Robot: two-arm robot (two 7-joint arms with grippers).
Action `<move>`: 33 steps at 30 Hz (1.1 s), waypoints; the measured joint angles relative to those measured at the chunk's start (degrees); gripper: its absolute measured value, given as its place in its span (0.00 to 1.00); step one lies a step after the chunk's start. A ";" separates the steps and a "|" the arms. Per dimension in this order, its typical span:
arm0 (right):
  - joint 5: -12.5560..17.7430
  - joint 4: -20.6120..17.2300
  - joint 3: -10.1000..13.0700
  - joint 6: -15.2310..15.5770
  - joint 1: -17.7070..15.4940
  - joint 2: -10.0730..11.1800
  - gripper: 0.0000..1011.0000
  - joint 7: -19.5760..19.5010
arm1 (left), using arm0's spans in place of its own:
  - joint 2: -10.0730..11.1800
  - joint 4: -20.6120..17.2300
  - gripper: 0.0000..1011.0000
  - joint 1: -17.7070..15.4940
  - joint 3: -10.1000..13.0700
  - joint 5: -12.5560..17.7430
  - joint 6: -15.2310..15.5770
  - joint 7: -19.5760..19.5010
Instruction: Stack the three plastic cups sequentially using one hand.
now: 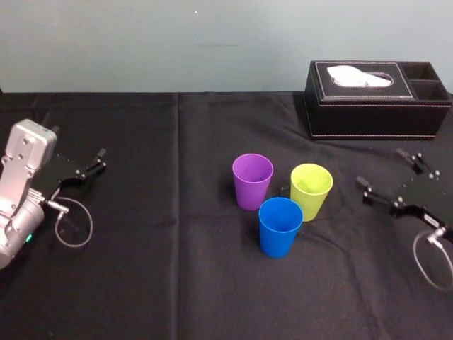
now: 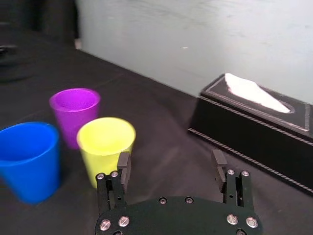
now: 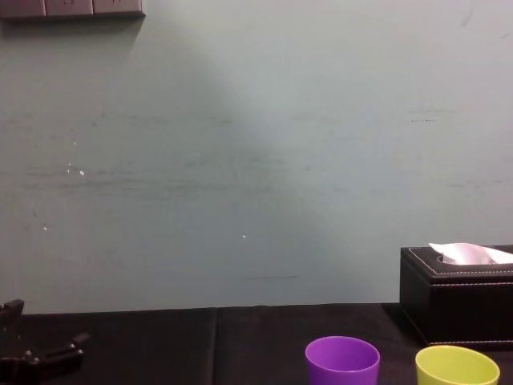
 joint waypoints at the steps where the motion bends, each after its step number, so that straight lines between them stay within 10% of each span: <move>1: 0.19 -0.24 0.19 -0.20 -0.51 0.39 0.99 0.58 | 0.00 0.00 1.00 0.00 0.00 0.00 0.00 0.00; 11: 0.22 -0.95 0.17 -2.00 -3.87 1.64 0.99 6.40 | 0.00 0.00 1.00 0.00 0.00 0.00 0.00 0.00; 33: -3.07 5.21 -3.69 1.22 2.74 -5.72 0.99 12.03 | 0.00 0.00 1.00 0.00 0.00 0.00 0.00 0.00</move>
